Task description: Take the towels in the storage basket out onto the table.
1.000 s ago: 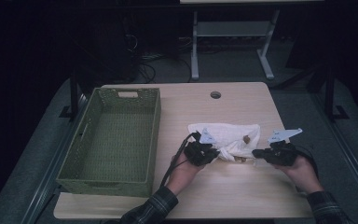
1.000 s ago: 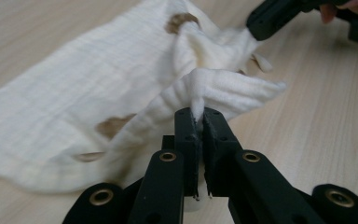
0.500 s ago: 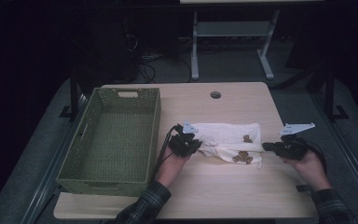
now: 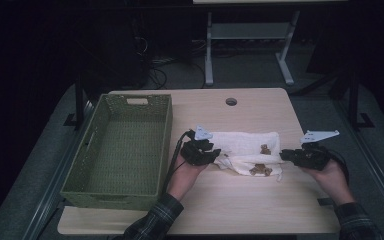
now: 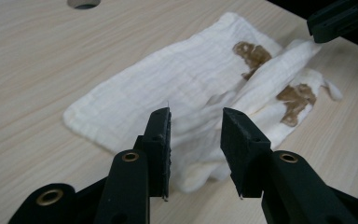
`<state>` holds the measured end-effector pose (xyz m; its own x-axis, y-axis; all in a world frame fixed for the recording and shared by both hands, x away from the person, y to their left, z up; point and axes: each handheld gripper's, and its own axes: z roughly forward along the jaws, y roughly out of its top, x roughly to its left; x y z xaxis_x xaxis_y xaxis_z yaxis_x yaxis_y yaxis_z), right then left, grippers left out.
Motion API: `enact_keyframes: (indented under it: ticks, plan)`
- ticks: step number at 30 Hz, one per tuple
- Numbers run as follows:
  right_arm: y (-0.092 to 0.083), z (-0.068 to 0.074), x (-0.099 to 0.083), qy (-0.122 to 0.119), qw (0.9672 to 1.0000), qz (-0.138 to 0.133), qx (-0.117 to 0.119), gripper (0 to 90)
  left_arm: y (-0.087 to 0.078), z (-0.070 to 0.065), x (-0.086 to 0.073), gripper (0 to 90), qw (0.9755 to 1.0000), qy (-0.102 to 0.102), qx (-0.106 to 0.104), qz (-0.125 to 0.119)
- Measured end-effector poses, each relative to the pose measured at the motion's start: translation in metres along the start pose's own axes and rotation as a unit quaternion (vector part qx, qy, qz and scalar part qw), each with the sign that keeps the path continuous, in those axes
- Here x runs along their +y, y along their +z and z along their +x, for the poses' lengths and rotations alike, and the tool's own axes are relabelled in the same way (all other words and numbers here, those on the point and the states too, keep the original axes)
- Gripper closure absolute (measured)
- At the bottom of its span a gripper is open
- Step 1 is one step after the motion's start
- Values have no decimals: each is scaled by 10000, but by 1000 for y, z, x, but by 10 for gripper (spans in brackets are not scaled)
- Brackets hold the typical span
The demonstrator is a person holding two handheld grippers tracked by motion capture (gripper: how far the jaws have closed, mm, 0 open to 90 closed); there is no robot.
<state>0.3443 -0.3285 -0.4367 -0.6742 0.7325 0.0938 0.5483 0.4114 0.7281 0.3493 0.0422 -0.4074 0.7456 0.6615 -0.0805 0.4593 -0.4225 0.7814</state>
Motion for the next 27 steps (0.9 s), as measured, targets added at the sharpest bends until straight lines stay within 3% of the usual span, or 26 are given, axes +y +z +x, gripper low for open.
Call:
enact_keyframes:
  ticks: [10,11,14,15,20,24,27]
  plan:
    - [-4,25,-2,-212,9992,38,335,768,19,-10,19,560,9994,252,-204,87]
    - [-1,30,-5,-241,9988,148,403,768,25,-11,21,560,9991,349,-179,163]
    - [3,34,-10,-242,9983,307,426,765,31,-11,21,566,9989,375,-179,197]
    - [8,34,-13,-255,9977,479,414,751,38,-10,20,572,9987,399,-145,288]
    - [15,27,-14,-262,9974,625,245,720,45,-5,15,659,9986,315,-181,396]
    - [20,20,-18,-235,9965,774,189,706,49,0,10,817,9981,226,-256,505]
    - [21,22,-18,-288,9964,786,119,765,48,2,9,860,9982,183,-275,494]
